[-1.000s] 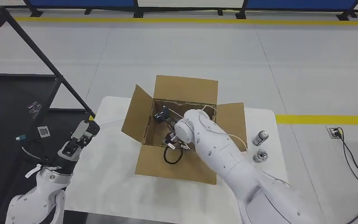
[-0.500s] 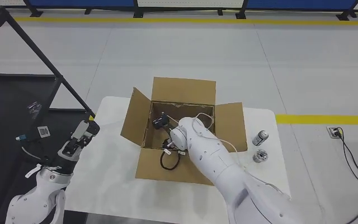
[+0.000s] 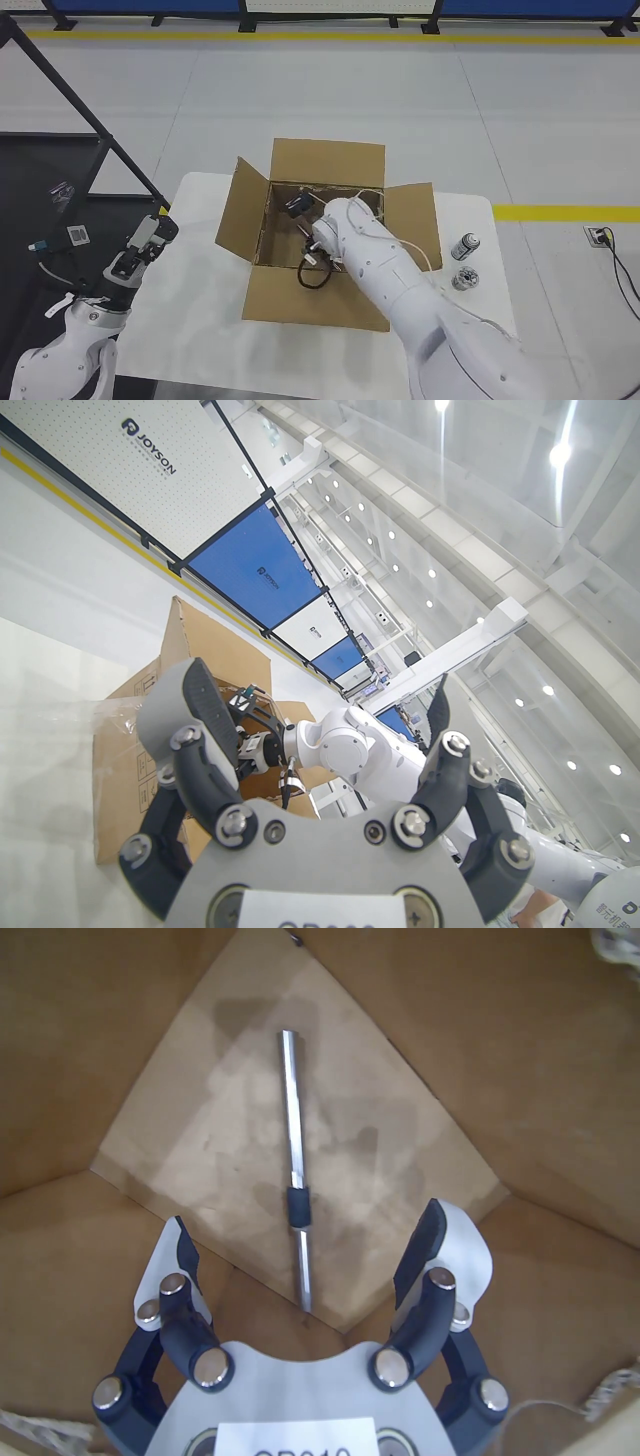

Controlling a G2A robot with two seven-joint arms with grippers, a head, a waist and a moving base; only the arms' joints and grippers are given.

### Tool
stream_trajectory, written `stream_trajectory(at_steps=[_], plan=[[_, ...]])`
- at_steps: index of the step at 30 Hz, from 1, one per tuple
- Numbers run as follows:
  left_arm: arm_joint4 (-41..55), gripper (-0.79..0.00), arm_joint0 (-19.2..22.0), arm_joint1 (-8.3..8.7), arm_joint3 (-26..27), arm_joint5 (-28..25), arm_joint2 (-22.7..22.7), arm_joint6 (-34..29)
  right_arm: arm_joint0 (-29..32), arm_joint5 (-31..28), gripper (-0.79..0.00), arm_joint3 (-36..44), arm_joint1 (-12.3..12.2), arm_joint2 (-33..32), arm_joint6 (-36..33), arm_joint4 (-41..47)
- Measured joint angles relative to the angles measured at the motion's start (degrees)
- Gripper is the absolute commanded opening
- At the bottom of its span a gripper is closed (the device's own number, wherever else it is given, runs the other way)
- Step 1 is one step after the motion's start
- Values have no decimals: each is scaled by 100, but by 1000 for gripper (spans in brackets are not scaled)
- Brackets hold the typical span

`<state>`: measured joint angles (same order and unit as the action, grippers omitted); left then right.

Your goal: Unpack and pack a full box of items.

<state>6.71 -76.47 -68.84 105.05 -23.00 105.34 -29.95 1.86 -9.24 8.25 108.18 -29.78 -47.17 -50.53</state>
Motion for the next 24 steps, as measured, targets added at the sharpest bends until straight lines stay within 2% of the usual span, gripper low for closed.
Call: stream_trajectory(at_steps=[8, 12, 24], plan=[[0, 0, 0, 0, 0, 0, 0, 0, -347, -891, 0, -363, -195, -50, -569, -53], [0, 0, 0, 0, 0, 0, 0, 0, -348, -1188, 0, -464, -288, -103, -498, 14], [0, 0, 0, 0, 0, 0, 0, 0, -73, -1445, 0, -132, -389, -92, -278, -117]])
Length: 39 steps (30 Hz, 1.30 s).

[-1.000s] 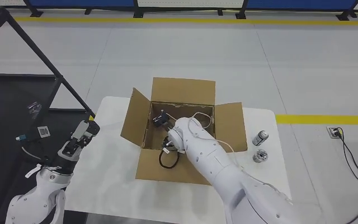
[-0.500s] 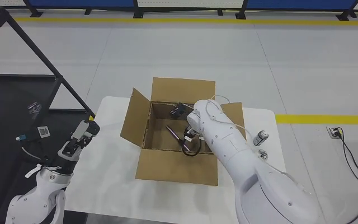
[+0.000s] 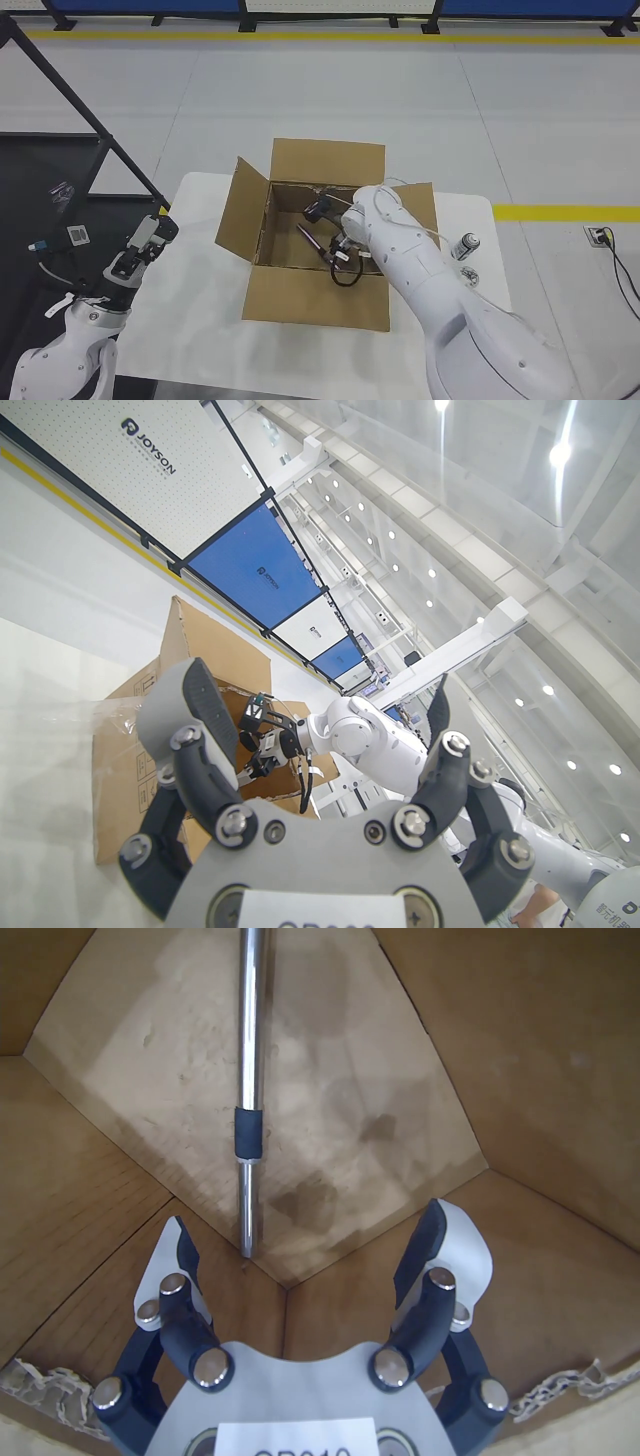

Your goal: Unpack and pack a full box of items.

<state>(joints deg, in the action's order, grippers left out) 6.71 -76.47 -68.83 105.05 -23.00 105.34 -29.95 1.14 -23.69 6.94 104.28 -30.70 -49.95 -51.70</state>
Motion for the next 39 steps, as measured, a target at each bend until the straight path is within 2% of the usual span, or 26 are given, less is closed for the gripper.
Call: stream_trajectory(at_steps=[5, 18, 20, 32, 36, 39], plan=[[0, 0, 0, 0, 0, 0, 0, 0, 21, 85, 0, 184, -63, -95, 272, 115], [0, 0, 0, 0, 0, 0, 0, 0, 24, 96, 0, 191, -67, -107, 281, 131], [0, 0, 0, 0, 0, 0, 0, 0, 79, -18, 0, 258, -87, -154, 441, 210], [0, 0, 0, 0, 0, 0, 0, 0, 105, -1021, 0, 401, -526, -480, 1860, 418], [0, 0, 0, 0, 0, 0, 0, 0, 205, -1412, 0, 684, -740, -594, 2272, 407], [0, 0, 0, 0, 0, 0, 0, 0, 376, -1469, 0, 1122, -925, -697, 2464, 359]])
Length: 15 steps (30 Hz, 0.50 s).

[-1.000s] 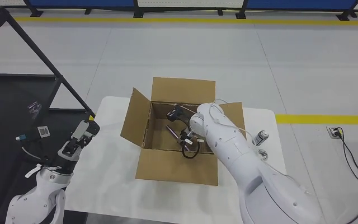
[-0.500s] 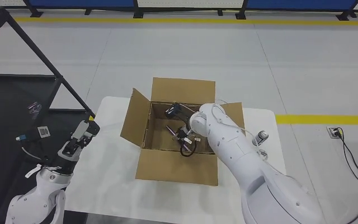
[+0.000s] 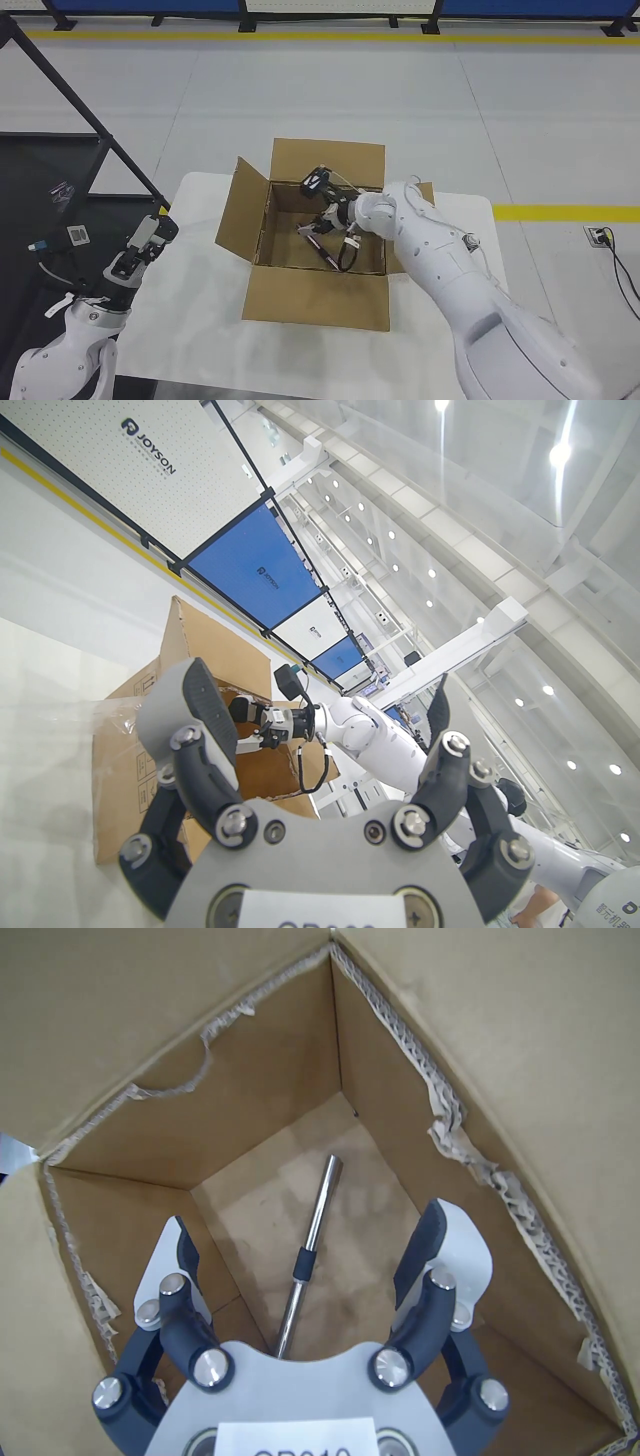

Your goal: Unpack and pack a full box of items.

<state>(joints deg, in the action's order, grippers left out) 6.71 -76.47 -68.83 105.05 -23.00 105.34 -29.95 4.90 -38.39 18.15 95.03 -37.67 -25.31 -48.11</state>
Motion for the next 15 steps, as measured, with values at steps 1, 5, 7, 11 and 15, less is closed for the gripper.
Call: stream_trajectory(at_steps=[1, 5, 7, 11, 15], plan=[[0, 0, 0, 0, 0, 0, 0, 0, 72, 23, 0, 185, -65, -39, 16, -25], [0, 0, 0, 0, 0, 0, 0, 0, 591, 455, 0, 1465, -433, -332, -169, -219], [0, 0, 0, 0, 0, 0, 0, 0, 1074, 841, 0, 2590, -712, -655, -511, -410], [0, 0, 0, 0, 0, 0, 0, 0, 2503, 1537, 0, 5250, -1307, -1659, -1695, -998], [0, 0, 0, 0, 0, 0, 0, 0, 3850, 1863, 0, 7629, -1652, -2512, -2959, -1702]])
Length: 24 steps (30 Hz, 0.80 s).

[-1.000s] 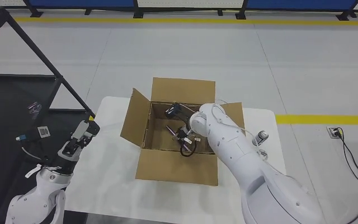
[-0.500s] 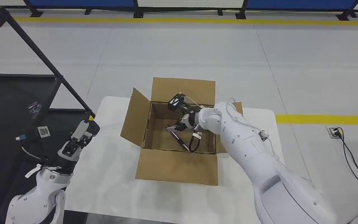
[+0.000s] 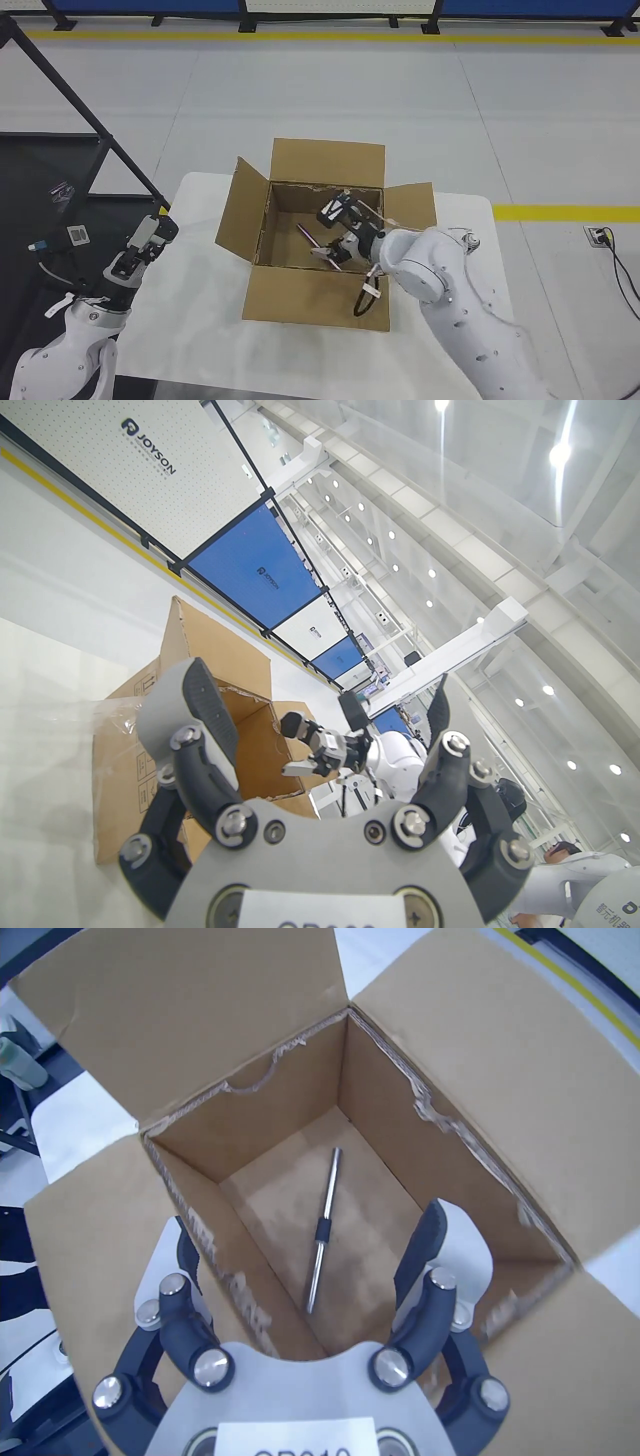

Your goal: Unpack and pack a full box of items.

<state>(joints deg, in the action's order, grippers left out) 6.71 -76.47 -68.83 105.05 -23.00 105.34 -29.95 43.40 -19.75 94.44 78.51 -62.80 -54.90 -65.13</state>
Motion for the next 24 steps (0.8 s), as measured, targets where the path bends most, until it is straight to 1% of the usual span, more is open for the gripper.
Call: stream_trajectory(at_steps=[2, 4, 8, 11, 13, 18, 21, 24], plan=[[0, 0, 0, 0, 0, 0, 0, 0, 203, -67, 0, 427, -44, -101, -303, -152], [0, 0, 0, 0, 0, 0, 0, 0, 212, -27, 0, 445, -60, -139, -442, -235], [0, 0, 0, 0, 0, 0, 0, 0, 40, 413, 0, 181, -30, 44, -525, -667], [0, 0, 0, 0, 0, 0, 0, 0, -198, 867, 0, -148, 32, 363, -635, -1242], [0, 0, 0, 0, 0, 0, 0, 0, -420, 979, 0, -508, 86, 592, -707, -1467], [0, 0, 0, 0, 0, 0, 0, 0, -945, 493, 0, -1408, 181, 863, -886, -1313], [0, 0, 0, 0, 0, 0, 0, 0, -1093, 286, 0, -1676, 217, 965, -941, -1250], [0, 0, 0, 0, 0, 0, 0, 0, -1153, 81, 0, -1766, 239, 1059, -994, -1221]])
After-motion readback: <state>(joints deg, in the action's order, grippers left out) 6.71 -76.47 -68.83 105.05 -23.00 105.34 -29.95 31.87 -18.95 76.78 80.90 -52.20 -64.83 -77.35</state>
